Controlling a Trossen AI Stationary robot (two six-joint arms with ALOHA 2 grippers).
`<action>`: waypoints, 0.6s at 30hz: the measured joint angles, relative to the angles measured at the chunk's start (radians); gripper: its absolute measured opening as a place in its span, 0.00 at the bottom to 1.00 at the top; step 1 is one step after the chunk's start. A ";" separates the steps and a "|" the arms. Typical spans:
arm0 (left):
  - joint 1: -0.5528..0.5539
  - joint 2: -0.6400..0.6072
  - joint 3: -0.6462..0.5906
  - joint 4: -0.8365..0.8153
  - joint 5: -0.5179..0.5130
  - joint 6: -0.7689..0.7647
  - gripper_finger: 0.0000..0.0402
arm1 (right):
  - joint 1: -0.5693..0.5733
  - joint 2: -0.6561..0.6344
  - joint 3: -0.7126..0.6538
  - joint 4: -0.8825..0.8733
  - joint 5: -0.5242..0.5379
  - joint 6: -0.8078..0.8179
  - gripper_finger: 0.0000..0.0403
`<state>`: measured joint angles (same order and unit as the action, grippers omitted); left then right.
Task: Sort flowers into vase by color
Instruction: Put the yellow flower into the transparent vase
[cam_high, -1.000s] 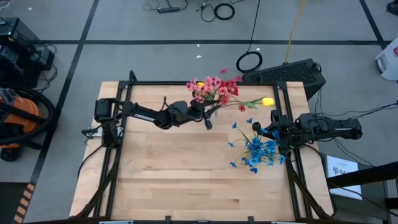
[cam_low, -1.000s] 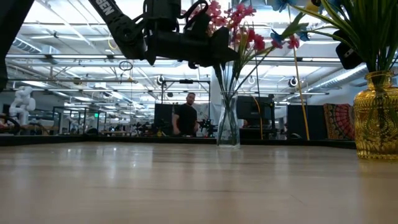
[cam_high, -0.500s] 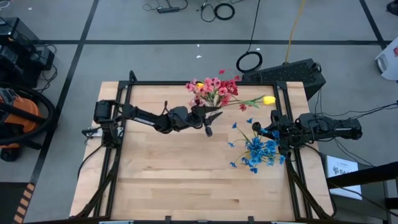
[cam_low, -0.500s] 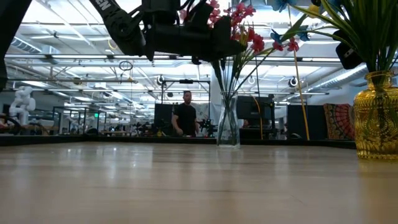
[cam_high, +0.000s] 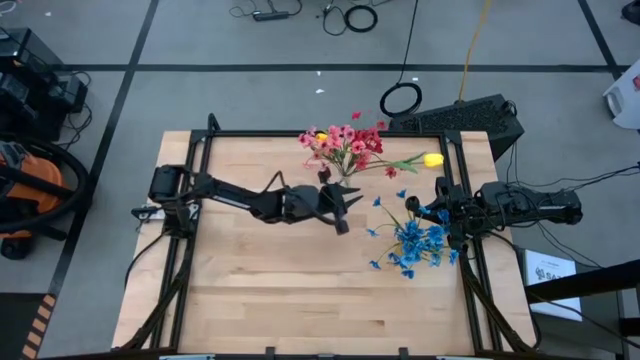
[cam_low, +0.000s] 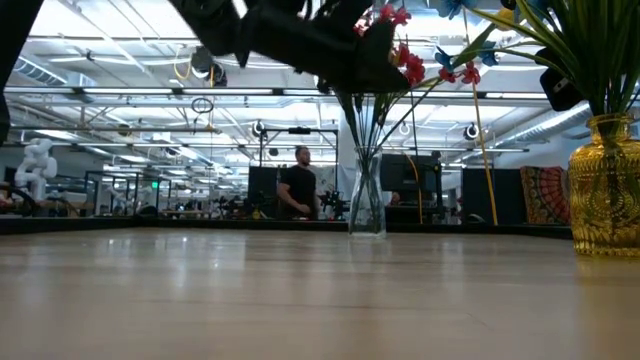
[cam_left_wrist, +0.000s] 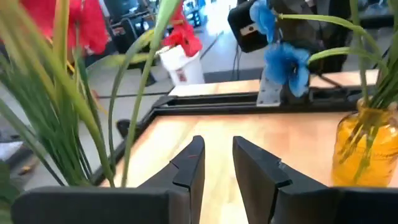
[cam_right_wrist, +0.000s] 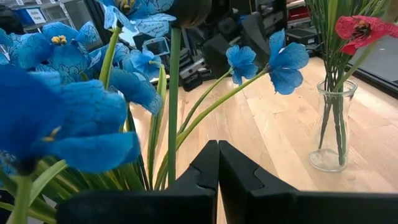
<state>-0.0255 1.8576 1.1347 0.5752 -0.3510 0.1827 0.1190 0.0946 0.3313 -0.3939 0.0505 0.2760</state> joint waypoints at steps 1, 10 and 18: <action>-0.004 0.000 0.020 -0.033 -0.018 0.013 0.22 | 0.000 0.000 0.000 0.000 0.000 0.000 0.00; -0.027 0.000 0.177 -0.199 -0.120 0.143 0.21 | 0.000 0.000 0.000 0.000 0.000 0.000 0.00; -0.053 0.007 0.371 -0.341 -0.160 0.155 0.21 | 0.000 0.000 0.000 0.000 0.000 0.000 0.00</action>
<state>-0.0783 1.8642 1.5056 0.2339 -0.5111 0.3382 0.1192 0.0944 0.3313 -0.3939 0.0505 0.2760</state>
